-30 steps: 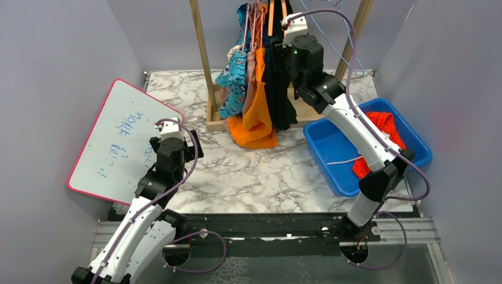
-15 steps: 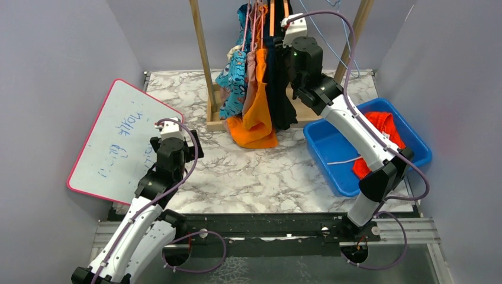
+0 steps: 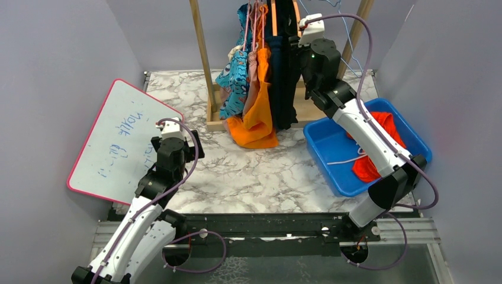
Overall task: Remove the shorts from the hanger
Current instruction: Pick up the hanger from the clothes rod.
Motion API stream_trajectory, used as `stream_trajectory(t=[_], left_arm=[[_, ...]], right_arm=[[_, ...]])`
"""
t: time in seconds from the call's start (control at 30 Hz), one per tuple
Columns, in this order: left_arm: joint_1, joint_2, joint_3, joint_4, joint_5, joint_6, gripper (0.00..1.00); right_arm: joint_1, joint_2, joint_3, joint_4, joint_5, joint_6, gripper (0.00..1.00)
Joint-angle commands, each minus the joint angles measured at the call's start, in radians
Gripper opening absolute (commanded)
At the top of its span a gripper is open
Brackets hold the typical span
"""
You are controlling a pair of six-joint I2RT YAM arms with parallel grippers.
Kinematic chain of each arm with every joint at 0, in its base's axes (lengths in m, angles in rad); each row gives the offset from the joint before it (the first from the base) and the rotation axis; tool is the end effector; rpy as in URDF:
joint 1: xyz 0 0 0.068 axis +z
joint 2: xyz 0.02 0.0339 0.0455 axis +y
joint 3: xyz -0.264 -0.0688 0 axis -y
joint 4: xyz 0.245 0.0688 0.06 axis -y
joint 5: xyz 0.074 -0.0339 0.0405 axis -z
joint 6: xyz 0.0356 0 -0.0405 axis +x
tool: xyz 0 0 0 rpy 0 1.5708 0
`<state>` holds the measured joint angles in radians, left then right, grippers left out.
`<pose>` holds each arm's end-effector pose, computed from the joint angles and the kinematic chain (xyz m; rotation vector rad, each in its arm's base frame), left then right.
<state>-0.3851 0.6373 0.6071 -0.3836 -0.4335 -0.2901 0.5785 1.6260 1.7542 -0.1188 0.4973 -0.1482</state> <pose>0.1464 -0.0432 0.2804 -0.1851 1.9355 -0.0164 0.3234 0.1909 0.4689 -0.1754 1.5529 -0.0493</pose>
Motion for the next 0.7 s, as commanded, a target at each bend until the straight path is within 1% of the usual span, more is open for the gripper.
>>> stream_trajectory(t=[0.0,0.07,0.23,0.4,0.5,0.6,0.67], left_arm=[[0.007,-0.001,0.011,0.021,0.03,0.011,0.99],[0.007,0.0,0.011,0.02,0.03,0.012,0.99],[0.007,-0.01,0.01,0.021,0.023,0.012,0.99],[0.007,-0.014,0.01,0.02,0.022,0.012,0.99],[0.007,-0.011,0.01,0.021,0.023,0.012,0.99],[0.006,-0.014,0.008,0.021,0.021,0.012,0.99],[0.006,-0.014,0.008,0.021,0.02,0.012,0.99]], right_arm=[[-0.041,-0.065,-0.028,0.042,-0.151,0.054,0.01],[-0.045,-0.069,-0.031,0.052,-0.155,0.044,0.01],[-0.061,-0.08,-0.044,0.111,-0.085,-0.013,0.01],[-0.063,-0.116,-0.104,0.266,-0.056,-0.095,0.01],[-0.063,-0.122,-0.08,0.262,-0.051,-0.1,0.01],[-0.062,-0.141,-0.1,0.311,-0.049,-0.113,0.01],[-0.063,-0.147,-0.099,0.31,-0.056,-0.12,0.01]])
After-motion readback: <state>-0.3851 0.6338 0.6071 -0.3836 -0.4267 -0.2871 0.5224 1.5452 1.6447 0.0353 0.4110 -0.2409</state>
